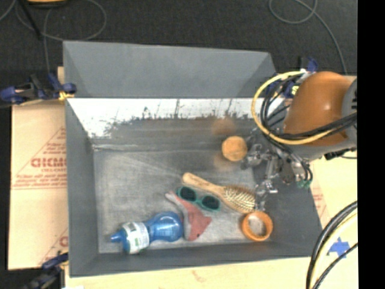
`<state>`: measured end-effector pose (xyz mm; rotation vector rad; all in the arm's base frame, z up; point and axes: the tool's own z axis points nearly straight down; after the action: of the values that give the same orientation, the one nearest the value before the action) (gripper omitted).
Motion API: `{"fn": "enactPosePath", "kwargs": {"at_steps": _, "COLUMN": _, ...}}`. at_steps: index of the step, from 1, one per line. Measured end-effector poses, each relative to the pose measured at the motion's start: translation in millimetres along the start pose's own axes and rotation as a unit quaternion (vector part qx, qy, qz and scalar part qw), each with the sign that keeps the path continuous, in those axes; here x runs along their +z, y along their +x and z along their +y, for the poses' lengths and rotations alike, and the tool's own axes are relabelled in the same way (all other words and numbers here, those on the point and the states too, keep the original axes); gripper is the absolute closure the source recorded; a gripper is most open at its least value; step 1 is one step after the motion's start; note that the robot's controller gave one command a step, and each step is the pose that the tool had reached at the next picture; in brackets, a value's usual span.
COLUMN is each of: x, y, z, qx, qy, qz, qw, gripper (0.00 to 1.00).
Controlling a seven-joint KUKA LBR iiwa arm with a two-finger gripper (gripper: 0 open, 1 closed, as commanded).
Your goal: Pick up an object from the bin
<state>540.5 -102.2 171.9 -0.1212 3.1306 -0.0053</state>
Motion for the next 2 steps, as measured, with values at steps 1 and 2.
{"fn": "enactPosePath", "kwargs": {"at_steps": 1, "x": 14, "y": -18.9, "z": 51, "qx": 0.068, "qy": -0.002, "qz": 0.0027, "qw": 0.9977, "gripper": 0.00}}
{"fn": "enactPosePath", "kwargs": {"at_steps": 2, "x": 28, "y": -33.1, "z": 62, "qx": -0.033, "qy": -0.001, "qz": 0.0007, "qw": 0.9994, "gripper": 0.00}}
